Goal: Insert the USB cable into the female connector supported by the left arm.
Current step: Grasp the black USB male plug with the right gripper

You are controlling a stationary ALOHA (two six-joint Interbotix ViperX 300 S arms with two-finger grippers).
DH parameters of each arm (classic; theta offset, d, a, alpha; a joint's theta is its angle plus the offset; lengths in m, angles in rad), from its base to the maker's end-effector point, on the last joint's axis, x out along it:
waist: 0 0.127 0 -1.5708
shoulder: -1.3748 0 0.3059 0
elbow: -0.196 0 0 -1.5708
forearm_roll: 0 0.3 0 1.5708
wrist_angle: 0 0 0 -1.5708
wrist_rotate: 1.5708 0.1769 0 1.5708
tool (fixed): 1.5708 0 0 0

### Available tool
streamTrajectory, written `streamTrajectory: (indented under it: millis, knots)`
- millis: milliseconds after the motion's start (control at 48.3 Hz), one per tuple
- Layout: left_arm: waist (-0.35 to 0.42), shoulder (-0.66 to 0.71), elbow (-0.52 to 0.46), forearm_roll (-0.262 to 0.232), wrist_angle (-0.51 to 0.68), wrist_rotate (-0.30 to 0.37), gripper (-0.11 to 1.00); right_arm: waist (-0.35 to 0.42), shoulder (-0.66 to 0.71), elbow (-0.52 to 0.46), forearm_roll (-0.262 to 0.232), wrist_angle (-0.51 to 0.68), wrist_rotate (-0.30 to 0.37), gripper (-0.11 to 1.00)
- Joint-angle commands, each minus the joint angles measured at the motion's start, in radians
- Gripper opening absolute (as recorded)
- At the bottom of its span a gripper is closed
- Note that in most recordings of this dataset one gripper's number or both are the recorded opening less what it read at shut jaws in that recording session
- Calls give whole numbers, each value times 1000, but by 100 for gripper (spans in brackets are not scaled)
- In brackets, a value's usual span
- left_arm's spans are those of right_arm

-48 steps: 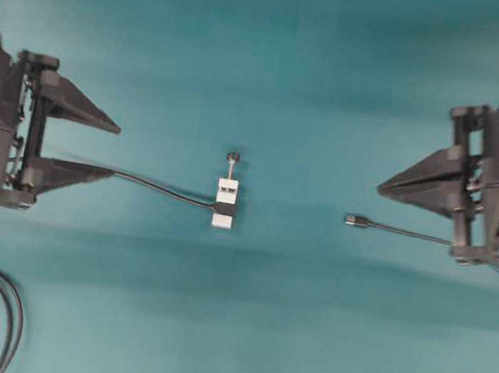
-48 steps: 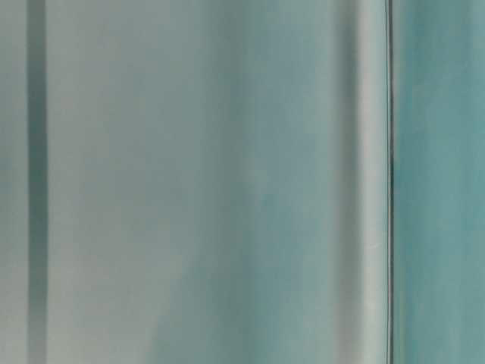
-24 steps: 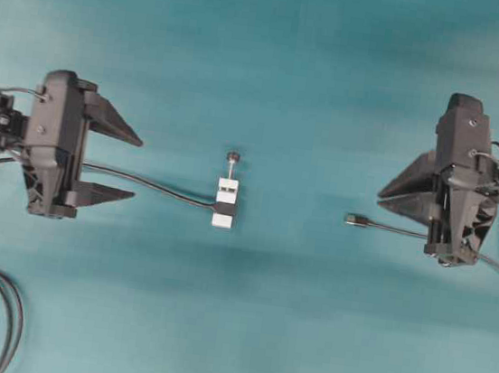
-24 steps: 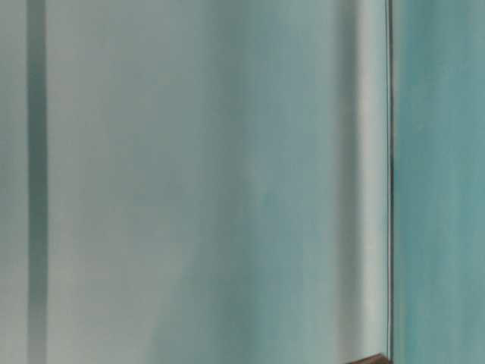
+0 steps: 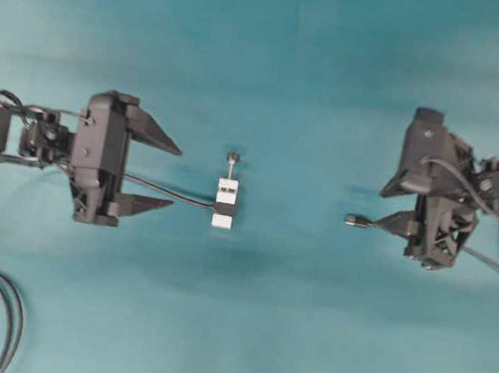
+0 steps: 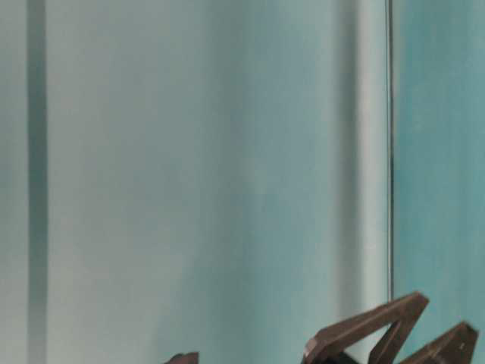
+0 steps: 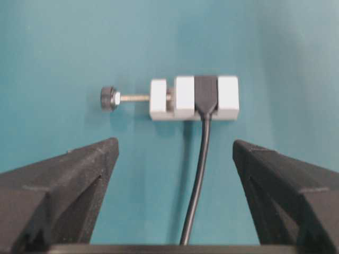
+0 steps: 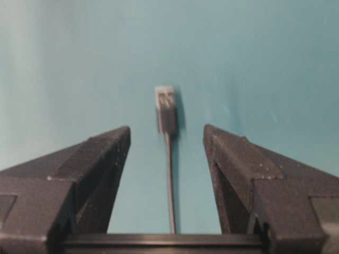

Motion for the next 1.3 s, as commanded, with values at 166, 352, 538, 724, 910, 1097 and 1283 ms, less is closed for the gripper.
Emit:
streamTrajectory:
  millis: [166, 352, 538, 724, 910, 1097, 1283]
  knots:
    - [-12, 55, -46, 2, -52, 8, 95, 11, 109, -49, -2, -3, 34, 60]
    - [-17, 71, -43, 0, -118, -2, 95, 18, 164, -74, -2, -3, 35, 60]
    - [-18, 100, -37, 0, -176, -31, 95, 20, 215, -91, -2, -3, 38, 60]
    - [-31, 149, -34, 0, -201, -43, 95, 20, 252, -110, -2, -2, 38, 60]
    - [-46, 183, -18, 0, -196, -43, 95, 21, 264, -120, -2, 12, 38, 56]
    - [-46, 195, 2, 0, -196, -38, 95, 28, 262, -123, -2, 38, 38, 36]
    - [-46, 222, 18, 0, -210, -40, 95, 41, 265, -132, -2, 40, 38, 27]
